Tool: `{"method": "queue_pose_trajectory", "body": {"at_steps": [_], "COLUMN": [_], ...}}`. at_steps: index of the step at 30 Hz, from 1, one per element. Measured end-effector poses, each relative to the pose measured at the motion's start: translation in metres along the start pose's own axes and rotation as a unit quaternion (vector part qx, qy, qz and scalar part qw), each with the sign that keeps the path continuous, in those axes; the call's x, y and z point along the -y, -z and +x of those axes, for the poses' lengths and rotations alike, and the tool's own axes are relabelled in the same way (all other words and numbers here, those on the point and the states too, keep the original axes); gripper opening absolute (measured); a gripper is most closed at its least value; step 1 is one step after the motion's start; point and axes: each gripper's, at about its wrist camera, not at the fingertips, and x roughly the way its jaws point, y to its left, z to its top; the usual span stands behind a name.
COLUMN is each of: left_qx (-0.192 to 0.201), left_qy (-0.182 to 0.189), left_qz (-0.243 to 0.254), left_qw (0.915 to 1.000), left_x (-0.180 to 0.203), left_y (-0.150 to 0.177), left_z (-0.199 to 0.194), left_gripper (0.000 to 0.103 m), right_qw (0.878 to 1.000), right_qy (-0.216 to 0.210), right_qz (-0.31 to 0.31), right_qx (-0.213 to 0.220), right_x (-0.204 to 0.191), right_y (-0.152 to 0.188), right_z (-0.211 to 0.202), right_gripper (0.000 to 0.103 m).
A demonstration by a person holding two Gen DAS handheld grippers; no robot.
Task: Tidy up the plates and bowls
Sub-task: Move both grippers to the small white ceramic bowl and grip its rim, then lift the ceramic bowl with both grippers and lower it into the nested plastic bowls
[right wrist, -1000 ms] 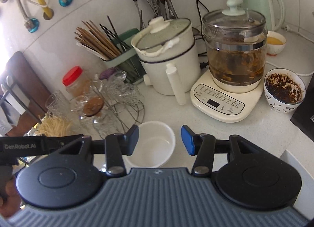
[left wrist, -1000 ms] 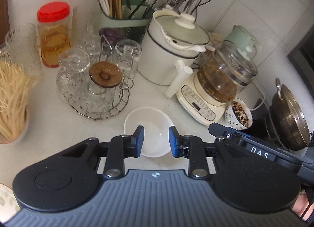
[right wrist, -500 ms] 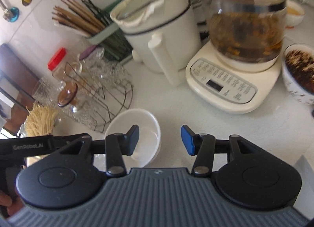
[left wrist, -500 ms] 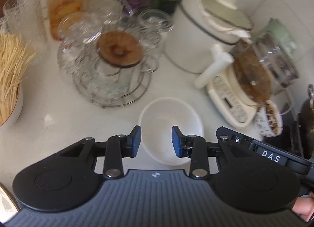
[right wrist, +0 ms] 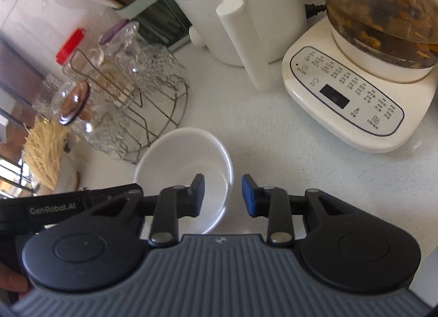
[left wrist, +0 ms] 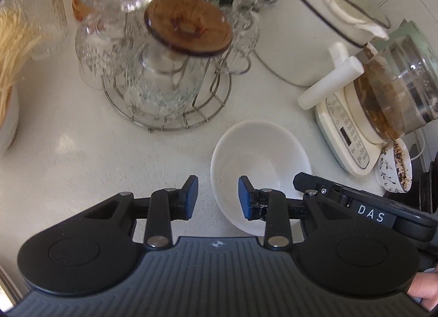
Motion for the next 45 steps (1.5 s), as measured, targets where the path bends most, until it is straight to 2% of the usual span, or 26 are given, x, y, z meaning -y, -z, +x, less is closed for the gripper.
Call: {"method": "queue_pose_trajectory", "body": {"at_steps": [1,8,11,13,21,33,45], "left_qx": [-0.003,-0.007,-0.008,-0.007,0.004,0.03,0.057], "left_qy": [0.001,0.004,0.004,0.002,0.013,0.044,0.067], "left_qz": [-0.001,-0.003,0.001,0.007,0.007,0.021,0.025], "left_qw": [1.0,1.0,1.0,0.9999,0.9999,0.9983,0.9958], "left_x": [-0.001,-0.003,-0.003,-0.001,-0.001,0.003,-0.014], "left_y": [0.0,-0.001,-0.001,0.0,0.001,0.008,0.038], "left_z": [0.002,0.007,0.006,0.004,-0.011,-0.069,-0.124], "left_gripper": [0.036,0.013,0.01,0.01,0.009,0.01,0.01], "right_qw": [1.0,1.0,1.0,1.0,1.0,0.998,0.994], "right_qy": [0.0,0.008,0.005,0.003,-0.005,-0.028,-0.044], "right_qz": [-0.001,0.008,0.006,0.009,0.012,0.022,0.011], "right_qx": [-0.002,-0.008,-0.001,-0.001,0.012,0.056,0.101], "right_x": [0.0,0.002,0.002,0.002,0.002,-0.011,-0.04], "right_y": [0.0,0.0,0.002,0.002,0.006,0.013,0.038], "right_z": [0.001,0.008,0.006,0.006,-0.004,-0.049,-0.092], "right_gripper": [0.031,0.02,0.018,0.014,0.011,0.011,0.011]}}
